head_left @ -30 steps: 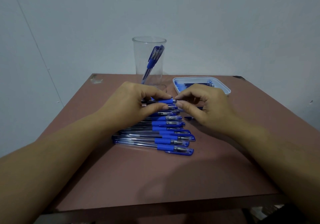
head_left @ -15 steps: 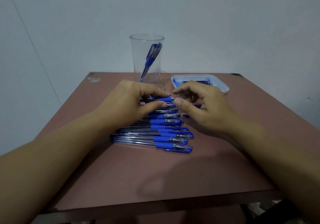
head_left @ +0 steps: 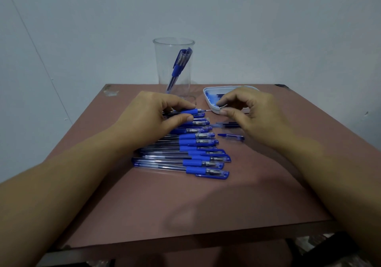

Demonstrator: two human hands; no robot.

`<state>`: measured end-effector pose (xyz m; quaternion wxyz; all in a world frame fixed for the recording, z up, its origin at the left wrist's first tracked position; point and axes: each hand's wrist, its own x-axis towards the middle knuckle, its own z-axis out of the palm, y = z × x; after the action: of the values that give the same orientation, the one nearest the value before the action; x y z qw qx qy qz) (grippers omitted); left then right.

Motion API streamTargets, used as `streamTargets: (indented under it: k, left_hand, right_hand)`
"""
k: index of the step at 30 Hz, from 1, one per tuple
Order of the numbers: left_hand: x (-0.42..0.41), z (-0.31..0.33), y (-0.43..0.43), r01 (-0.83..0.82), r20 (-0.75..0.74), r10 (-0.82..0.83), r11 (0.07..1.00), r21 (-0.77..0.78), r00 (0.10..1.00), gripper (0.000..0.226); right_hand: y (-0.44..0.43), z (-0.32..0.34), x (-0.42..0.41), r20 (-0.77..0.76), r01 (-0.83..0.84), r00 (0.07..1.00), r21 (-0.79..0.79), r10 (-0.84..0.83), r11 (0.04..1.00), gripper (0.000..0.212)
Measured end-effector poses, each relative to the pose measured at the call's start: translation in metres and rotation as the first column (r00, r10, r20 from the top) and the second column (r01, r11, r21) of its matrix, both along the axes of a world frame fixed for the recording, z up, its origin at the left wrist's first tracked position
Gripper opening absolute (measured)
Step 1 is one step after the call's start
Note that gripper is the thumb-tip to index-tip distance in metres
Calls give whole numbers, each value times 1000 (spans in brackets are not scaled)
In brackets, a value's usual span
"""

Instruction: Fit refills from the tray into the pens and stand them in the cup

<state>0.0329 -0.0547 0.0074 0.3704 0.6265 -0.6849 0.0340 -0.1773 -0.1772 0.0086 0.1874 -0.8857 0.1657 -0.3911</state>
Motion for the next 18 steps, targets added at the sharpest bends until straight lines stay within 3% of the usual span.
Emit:
streamTargets:
  k: [3,6,9,14,18]
  left_hand:
    - [3,0,-1,-10,-4,10,1000,19,1000,27]
    - [2,0,0,-6,-7,6,999,37,1000,25]
    - [2,1,0,-11,1,10,999,47,1000,26]
    - [3,1,0,-26,34,24,999,48,999,26]
    - [3,2,0,-13,41,11,999,49,999,26]
  right_hand:
    - [-8,1,-7,-147,40,989,60,-31,997,29]
    - [-9,3,-9,-420,63,904,-47,-77,997,23]
    - [-7,5,-7,-558,29,826,-100,-81,995,21]
    - [-6,5,-5,-582,5,813,-54,-36,999,27]
    - [-9,4,-7,-363,35,931,-7,-35,999,25]
